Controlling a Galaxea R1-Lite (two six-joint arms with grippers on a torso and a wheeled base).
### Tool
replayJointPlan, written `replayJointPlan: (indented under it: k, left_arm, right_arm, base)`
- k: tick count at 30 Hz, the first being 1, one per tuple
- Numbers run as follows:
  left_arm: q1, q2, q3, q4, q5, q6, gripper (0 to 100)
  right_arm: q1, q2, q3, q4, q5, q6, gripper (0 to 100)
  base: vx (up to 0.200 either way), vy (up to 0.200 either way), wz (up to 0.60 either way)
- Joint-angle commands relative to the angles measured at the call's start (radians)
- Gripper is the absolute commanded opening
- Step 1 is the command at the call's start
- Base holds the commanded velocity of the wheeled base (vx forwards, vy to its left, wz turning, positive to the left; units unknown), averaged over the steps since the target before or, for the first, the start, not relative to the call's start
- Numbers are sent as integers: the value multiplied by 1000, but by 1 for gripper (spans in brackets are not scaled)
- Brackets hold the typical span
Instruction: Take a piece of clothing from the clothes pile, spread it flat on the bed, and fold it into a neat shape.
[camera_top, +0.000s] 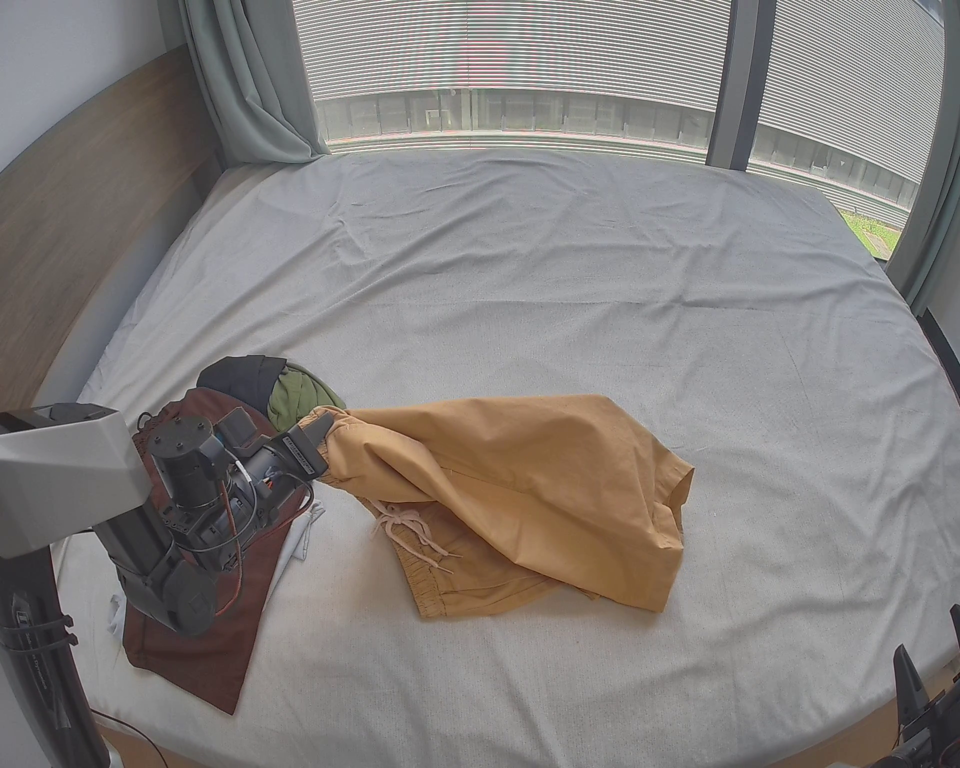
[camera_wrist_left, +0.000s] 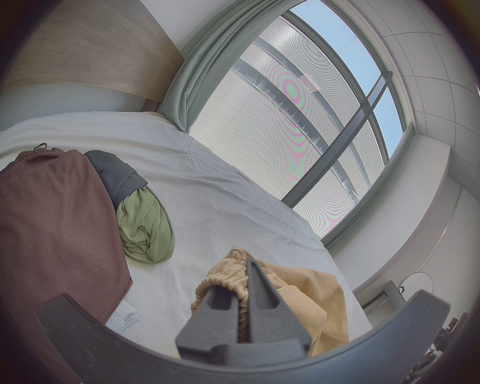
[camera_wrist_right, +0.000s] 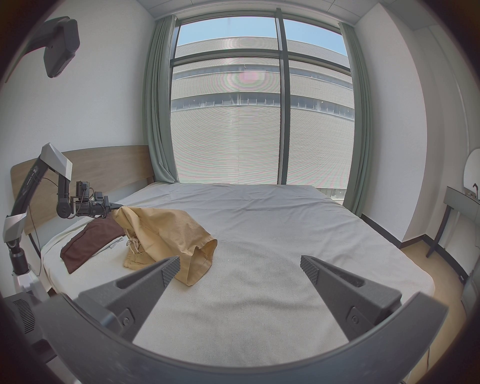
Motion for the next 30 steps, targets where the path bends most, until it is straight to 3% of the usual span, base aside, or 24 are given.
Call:
replayJointPlan:
  k: [1,8,12,13,18,30]
  left_arm:
    - [-3,-2,3,-6,1,0,0]
    - [-3,-10,3,-6,1,0,0]
    - [0,-10,3,-6,1,0,0]
    - [0,-7,-8,-6,1,0,0]
    - [-1,-10,-8,-6,-7,0,0]
    - [3,-11,-8,-6,-38,15,0]
  right_arm:
    - [-1,-12,15,1,-1,-2,100]
    - [-4,-16,7,-13,4,-5,100]
    - [3,33,-156,-116,5,3,100]
    - [19,154,-271,-136,8,5,100]
    - [128,337,-283,-136,4,44,100]
    - [142,749,-389,-139,33,54,100]
  base:
    - [0,0,0]
    - [0,0,0]
    - [0,0,0]
    - [0,0,0]
    - [0,0,0]
    - [0,0,0]
